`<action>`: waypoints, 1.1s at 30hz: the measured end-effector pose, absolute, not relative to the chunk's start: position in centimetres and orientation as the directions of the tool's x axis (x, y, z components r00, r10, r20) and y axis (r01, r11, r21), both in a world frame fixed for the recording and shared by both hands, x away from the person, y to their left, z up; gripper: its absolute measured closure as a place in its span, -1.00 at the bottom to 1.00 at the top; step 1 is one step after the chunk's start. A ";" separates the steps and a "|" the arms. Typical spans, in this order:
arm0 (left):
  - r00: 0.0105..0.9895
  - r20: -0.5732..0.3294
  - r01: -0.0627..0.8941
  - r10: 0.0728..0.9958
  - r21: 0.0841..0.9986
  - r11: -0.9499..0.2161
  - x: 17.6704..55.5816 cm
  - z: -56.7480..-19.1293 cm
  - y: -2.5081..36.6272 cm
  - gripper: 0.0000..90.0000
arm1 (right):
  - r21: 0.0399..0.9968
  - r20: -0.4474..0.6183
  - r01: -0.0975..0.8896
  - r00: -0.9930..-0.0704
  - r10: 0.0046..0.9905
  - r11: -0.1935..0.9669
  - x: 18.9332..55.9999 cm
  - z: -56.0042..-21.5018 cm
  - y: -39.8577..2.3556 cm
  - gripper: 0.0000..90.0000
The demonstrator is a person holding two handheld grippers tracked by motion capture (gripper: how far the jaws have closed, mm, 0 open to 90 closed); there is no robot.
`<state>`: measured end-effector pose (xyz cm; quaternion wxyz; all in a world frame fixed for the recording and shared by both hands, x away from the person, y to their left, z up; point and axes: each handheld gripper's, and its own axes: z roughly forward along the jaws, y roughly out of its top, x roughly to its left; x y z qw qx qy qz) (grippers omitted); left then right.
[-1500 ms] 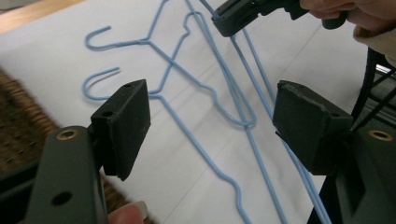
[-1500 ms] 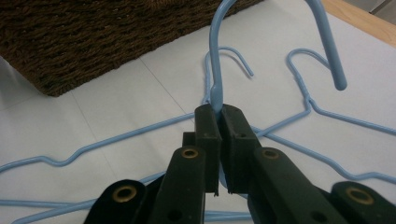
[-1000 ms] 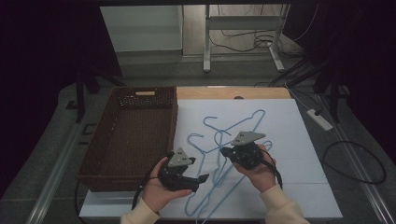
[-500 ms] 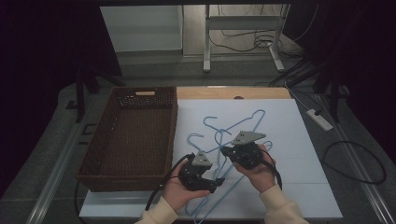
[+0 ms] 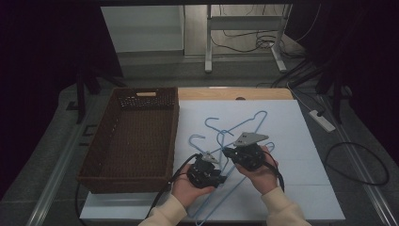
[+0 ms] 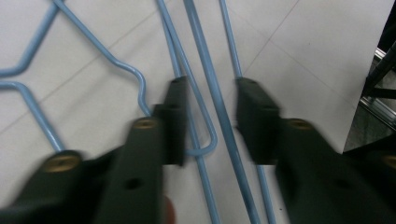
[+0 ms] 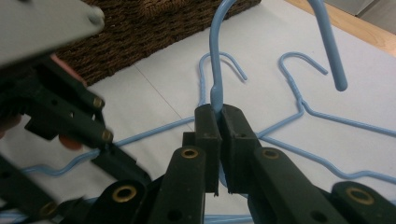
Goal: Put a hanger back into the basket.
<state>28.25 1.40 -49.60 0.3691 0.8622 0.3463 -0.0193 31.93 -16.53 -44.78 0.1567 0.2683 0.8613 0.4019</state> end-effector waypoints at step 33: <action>0.786 -0.372 0.576 0.493 0.730 -0.367 27.0 -46.0 1.9 0.92 | 0.886 0.044 0.366 -0.678 0.734 0.285 27.4 -46.1 -28.8 -0.23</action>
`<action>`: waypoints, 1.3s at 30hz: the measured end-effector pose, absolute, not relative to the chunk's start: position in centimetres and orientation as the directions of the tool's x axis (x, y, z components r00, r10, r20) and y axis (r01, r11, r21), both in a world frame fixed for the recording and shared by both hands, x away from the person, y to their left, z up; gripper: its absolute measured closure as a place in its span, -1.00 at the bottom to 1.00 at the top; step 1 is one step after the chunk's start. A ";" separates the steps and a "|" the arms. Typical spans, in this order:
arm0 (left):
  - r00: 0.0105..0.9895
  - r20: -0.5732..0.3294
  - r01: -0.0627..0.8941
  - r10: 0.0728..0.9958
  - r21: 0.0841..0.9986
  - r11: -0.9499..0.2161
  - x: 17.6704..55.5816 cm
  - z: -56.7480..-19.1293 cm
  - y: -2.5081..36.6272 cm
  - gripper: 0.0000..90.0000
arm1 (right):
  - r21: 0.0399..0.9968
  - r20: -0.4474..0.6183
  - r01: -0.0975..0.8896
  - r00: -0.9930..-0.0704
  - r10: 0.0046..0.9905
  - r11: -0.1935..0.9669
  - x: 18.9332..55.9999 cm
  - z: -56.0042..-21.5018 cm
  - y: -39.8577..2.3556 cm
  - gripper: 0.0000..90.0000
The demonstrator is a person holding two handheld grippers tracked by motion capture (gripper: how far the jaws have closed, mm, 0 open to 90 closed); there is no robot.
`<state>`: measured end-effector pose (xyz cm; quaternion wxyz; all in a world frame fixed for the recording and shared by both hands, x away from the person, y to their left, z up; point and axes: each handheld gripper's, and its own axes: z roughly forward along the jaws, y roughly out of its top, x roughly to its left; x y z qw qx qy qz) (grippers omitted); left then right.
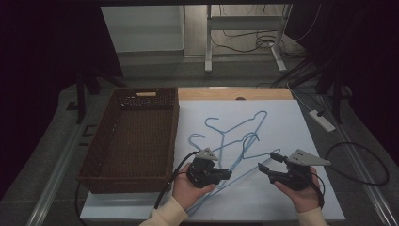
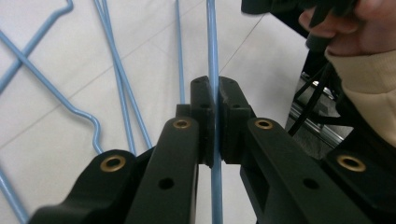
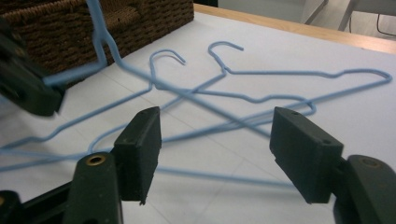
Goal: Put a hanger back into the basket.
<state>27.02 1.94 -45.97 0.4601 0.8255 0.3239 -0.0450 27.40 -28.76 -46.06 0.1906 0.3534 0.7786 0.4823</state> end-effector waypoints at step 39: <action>0.734 -0.331 0.489 0.592 0.863 -0.124 26.1 -37.0 15.5 0.92 | 0.848 0.026 0.415 -0.654 0.756 0.330 28.3 -47.9 -30.0 -0.22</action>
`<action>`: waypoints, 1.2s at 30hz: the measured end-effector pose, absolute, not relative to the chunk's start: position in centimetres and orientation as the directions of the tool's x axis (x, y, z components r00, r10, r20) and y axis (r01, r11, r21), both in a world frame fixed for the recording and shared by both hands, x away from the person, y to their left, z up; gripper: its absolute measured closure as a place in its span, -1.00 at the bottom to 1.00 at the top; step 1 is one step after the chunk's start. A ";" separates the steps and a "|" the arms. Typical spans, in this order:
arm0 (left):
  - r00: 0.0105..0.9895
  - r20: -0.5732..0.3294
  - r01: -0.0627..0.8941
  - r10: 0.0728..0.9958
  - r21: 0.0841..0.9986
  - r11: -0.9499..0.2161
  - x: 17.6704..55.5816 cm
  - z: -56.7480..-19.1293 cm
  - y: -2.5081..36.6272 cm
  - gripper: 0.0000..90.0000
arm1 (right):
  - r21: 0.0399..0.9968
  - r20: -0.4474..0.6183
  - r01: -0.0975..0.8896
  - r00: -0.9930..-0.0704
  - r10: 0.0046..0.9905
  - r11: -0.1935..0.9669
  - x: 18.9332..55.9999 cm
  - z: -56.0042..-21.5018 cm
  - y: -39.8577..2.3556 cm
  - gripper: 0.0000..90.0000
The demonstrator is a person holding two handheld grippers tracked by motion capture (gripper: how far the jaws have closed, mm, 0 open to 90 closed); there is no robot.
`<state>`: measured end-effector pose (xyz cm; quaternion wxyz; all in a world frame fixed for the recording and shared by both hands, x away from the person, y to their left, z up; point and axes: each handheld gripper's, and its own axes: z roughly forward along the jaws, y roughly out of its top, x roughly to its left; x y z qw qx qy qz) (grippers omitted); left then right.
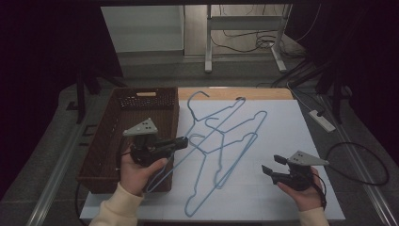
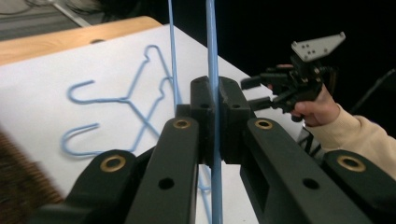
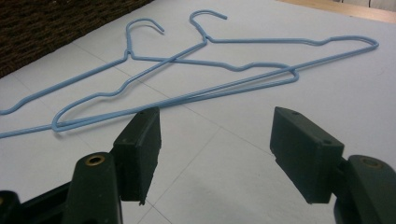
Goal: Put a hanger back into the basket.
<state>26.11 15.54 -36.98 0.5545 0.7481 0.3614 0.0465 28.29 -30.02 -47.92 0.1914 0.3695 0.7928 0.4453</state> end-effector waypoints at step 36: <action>0.554 -0.237 0.518 0.798 0.849 -0.107 28.7 -37.7 28.0 0.92 | 0.836 0.031 0.433 -0.651 0.758 0.338 28.6 -48.3 -29.9 -0.22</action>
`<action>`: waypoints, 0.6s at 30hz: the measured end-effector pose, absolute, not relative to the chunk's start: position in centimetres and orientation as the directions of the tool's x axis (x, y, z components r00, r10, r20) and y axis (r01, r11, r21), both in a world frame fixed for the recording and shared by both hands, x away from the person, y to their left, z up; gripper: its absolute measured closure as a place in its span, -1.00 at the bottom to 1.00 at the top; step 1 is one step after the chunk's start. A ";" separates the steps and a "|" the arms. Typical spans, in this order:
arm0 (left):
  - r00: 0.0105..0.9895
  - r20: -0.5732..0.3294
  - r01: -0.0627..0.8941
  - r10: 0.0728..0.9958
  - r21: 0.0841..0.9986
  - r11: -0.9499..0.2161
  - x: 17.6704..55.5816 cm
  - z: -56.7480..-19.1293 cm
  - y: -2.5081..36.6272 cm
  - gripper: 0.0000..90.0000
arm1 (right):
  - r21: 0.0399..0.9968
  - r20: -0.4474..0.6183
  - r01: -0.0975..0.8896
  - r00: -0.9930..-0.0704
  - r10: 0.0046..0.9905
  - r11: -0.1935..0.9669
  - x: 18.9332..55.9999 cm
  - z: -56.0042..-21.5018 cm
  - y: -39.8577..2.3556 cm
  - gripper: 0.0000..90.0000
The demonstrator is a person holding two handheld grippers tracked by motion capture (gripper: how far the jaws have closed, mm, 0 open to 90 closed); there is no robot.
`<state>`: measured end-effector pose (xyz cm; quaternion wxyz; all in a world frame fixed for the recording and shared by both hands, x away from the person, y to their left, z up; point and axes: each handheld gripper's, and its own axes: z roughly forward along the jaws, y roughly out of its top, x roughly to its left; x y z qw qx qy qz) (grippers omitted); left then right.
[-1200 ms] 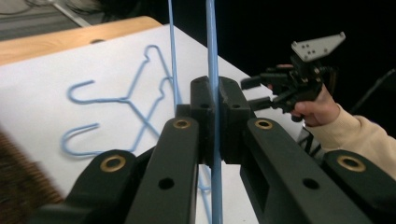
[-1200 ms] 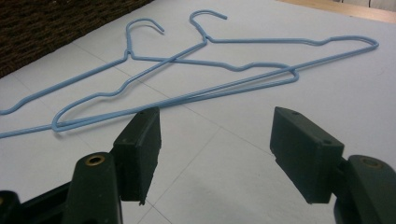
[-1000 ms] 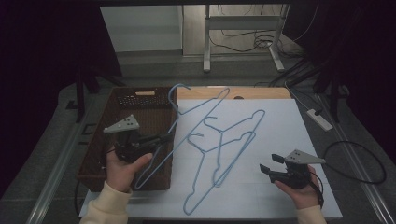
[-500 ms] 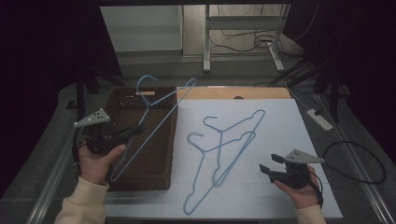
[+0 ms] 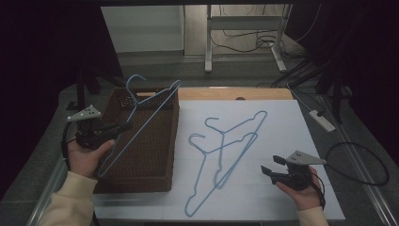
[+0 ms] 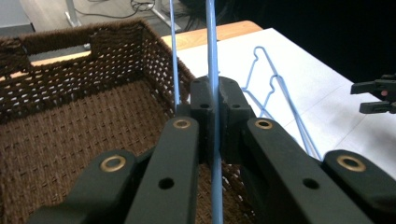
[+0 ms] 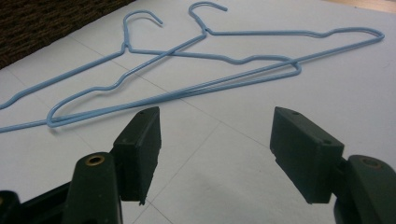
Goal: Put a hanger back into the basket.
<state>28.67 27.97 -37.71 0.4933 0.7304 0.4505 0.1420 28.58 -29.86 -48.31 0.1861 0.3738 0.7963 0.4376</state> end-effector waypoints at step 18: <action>0.514 -0.237 0.585 0.824 0.800 -0.135 30.9 -40.0 29.2 0.92 | 0.832 0.032 0.436 -0.654 0.756 0.342 28.6 -48.4 -29.8 -0.23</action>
